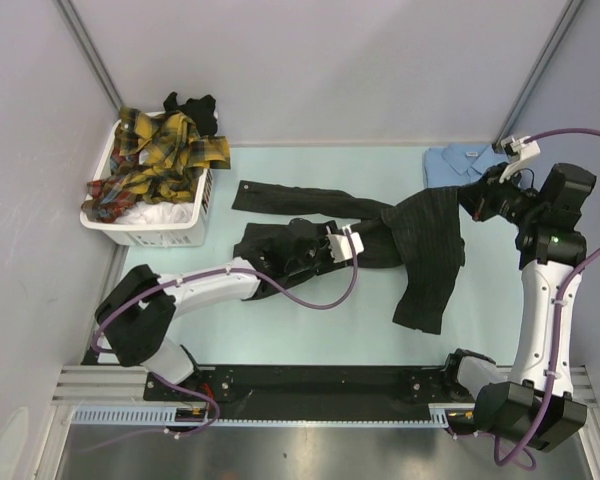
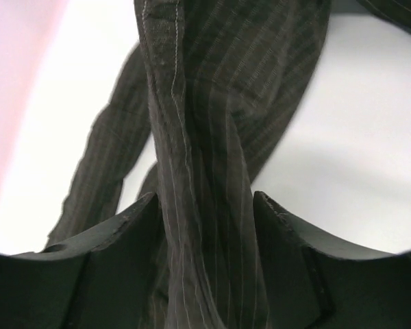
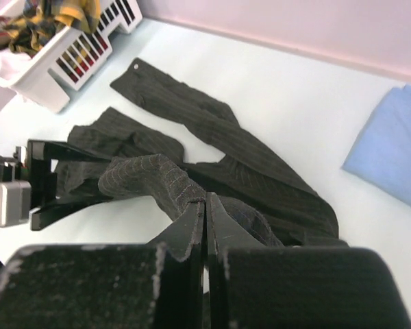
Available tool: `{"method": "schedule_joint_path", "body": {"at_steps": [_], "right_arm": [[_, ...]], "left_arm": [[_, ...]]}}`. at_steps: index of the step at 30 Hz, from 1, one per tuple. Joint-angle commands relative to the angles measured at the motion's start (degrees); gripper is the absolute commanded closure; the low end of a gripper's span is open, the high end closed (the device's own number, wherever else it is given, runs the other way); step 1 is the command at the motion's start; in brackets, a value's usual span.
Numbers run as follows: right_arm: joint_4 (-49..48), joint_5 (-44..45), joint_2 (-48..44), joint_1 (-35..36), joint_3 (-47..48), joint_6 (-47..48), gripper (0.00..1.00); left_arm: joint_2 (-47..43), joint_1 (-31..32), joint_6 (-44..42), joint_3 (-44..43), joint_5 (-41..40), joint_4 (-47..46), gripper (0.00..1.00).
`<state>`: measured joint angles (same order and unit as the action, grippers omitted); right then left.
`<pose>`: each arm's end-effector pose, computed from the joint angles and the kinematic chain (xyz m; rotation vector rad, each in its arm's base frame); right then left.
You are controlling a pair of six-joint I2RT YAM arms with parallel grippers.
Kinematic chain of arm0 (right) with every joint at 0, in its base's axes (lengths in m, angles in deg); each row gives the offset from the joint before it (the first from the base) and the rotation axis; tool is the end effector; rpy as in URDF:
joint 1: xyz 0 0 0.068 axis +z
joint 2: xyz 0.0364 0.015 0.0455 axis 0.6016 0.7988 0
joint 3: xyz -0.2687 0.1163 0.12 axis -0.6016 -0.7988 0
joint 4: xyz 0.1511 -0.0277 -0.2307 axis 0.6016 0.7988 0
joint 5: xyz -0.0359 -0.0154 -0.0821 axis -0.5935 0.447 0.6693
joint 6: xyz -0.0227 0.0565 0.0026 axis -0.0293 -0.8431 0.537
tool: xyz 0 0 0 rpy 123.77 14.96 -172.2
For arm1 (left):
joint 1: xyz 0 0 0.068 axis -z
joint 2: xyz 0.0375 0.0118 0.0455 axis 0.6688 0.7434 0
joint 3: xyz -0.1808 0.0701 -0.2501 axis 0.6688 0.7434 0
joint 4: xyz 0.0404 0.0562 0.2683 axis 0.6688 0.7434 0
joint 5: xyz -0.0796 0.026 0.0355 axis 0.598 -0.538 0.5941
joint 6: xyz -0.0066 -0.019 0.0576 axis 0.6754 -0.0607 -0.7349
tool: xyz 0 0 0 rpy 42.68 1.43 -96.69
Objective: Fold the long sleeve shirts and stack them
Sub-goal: Flatten the shirt out
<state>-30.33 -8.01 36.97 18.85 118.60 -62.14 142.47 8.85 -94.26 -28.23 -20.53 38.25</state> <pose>0.2099 -0.0311 0.4479 -0.4321 1.7651 0.5382 0.2294 -0.2860 0.2665 1.3618 1.5132 -0.2796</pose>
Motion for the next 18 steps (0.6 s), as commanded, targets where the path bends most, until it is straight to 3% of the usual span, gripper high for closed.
{"method": "schedule_joint_path", "body": {"at_steps": [1, 7, 18], "right_arm": [[-4.4, 0.0, -1.7, 0.3, 3.8, -3.6, 1.0], [-5.4, 0.2, -1.6, 0.3, 4.4, -4.8, 1.0], [-7.3, 0.3, -0.4, 0.4, 4.7, -6.1, 1.0]], "left_arm": [[1.2, 0.6, -1.4, -0.8, -6.7, -7.2, 0.43], [-2.0, -2.2, -3.6, 3.9, -10.6, -7.6, 0.53], [-7.4, -12.5, -5.8, 12.6, -12.6, -5.2, 0.61]]}}
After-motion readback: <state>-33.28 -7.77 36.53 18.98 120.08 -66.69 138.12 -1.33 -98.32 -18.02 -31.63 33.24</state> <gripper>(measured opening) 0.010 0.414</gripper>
